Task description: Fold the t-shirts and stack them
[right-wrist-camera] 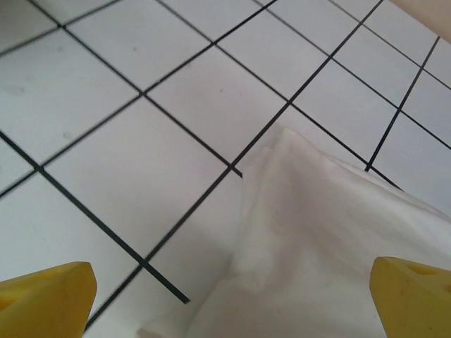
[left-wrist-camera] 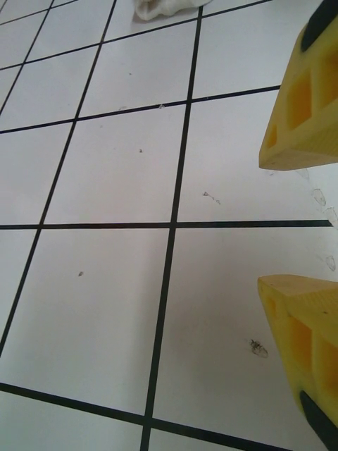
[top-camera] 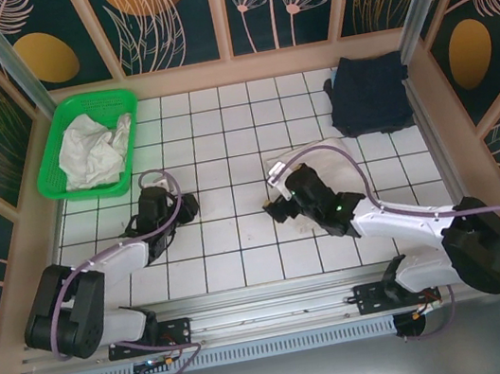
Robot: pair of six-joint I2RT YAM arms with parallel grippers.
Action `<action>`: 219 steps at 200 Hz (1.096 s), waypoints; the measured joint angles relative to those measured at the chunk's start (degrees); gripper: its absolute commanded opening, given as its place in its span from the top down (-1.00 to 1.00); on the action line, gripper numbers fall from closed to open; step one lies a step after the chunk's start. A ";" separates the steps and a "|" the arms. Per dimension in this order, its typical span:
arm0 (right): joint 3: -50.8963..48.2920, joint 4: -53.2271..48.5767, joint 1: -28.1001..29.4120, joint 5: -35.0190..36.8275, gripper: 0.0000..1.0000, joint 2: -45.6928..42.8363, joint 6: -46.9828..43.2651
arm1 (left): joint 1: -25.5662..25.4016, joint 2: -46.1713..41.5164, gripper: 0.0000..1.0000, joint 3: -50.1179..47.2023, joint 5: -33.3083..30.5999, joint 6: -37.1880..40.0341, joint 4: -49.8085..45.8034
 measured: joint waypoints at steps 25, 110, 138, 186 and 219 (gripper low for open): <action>0.04 -4.02 -0.50 1.75 -0.94 0.02 -2.64 | -0.02 -0.26 0.12 -0.07 0.00 -0.02 0.02; 5.09 -11.85 -2.38 5.99 -0.97 7.80 5.35 | 0.00 1.36 0.12 -0.70 0.44 0.00 0.48; 14.08 -12.04 -9.29 4.33 -0.98 14.36 17.07 | -0.02 1.20 0.09 -1.18 0.33 0.07 0.46; 15.19 -14.95 -8.98 1.16 -0.98 21.88 25.40 | 0.00 0.87 0.09 -1.22 -0.26 0.70 0.44; 17.18 -19.37 -7.72 2.21 -0.86 26.34 28.89 | -0.02 0.87 0.09 -1.33 -1.07 1.11 0.50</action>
